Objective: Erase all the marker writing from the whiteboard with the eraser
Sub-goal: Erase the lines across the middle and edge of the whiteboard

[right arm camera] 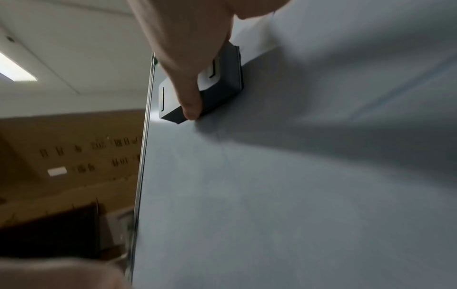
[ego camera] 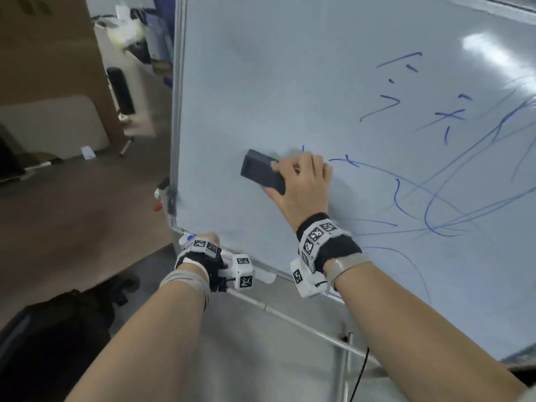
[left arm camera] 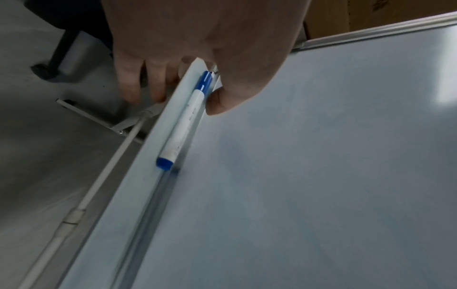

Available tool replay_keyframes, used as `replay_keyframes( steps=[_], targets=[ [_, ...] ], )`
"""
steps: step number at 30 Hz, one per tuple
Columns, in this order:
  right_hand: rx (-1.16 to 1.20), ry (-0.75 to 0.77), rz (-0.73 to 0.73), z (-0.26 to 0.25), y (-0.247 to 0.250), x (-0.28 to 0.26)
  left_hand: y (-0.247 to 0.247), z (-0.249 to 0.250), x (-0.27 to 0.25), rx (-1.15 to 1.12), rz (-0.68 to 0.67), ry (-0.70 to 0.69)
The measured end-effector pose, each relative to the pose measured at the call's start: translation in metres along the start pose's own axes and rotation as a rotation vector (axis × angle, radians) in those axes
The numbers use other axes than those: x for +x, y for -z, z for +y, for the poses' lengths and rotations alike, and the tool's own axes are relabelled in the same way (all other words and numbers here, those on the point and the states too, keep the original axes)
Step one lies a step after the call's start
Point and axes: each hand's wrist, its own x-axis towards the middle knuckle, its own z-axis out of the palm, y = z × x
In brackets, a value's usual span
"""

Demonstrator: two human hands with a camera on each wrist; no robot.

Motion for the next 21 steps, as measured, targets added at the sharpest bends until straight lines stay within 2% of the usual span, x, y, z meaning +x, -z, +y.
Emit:
replay_keyframes(
  steps=[2, 5, 6, 9, 11, 12, 13, 14, 15, 18, 20, 21],
  targets=[
    [-0.034, 0.074, -0.103, -0.005, -0.025, -0.032, 0.008, -0.009, 0.027, -0.01, -0.019, 0.03],
    [-0.072, 0.112, -0.179, -0.009, -0.04, -0.046, 0.025, -0.012, 0.037, 0.18, -0.024, 0.093],
    [-0.074, 0.062, -0.15, -0.01, -0.037, -0.036, 0.023, -0.01, 0.036, 0.143, 0.044, 0.071],
    [-0.088, -0.159, 0.067, -0.002, -0.014, 0.007, 0.024, -0.007, 0.045, 0.052, 0.139, 0.014],
    [-0.055, -0.282, 0.172, 0.006, 0.001, 0.023, 0.017, -0.001, 0.045, -0.158, 0.306, 0.038],
    [-0.041, -0.312, 0.201, 0.01, 0.005, 0.027, 0.013, 0.01, 0.04, -0.305, 0.38, 0.109],
    [-0.038, -0.322, 0.209, 0.013, 0.007, 0.027, 0.011, 0.023, 0.037, -0.358, 0.498, 0.137],
    [-0.045, -0.323, 0.2, 0.014, 0.01, 0.026, 0.013, 0.033, 0.032, -0.355, 0.629, 0.107],
    [-0.053, -0.321, 0.187, 0.015, 0.011, 0.023, 0.015, 0.042, 0.025, -0.342, 0.701, 0.043],
    [-0.021, -0.23, 0.095, 0.012, 0.008, 0.001, 0.011, 0.065, 0.012, -0.391, 0.631, -0.238],
    [-0.028, -0.104, -0.022, 0.008, 0.001, -0.023, 0.007, 0.075, 0.009, -0.419, 0.565, -0.311],
    [-0.051, -0.072, -0.057, 0.007, 0.001, -0.03, 0.002, 0.077, 0.011, -0.416, 0.557, -0.304]
  ],
)
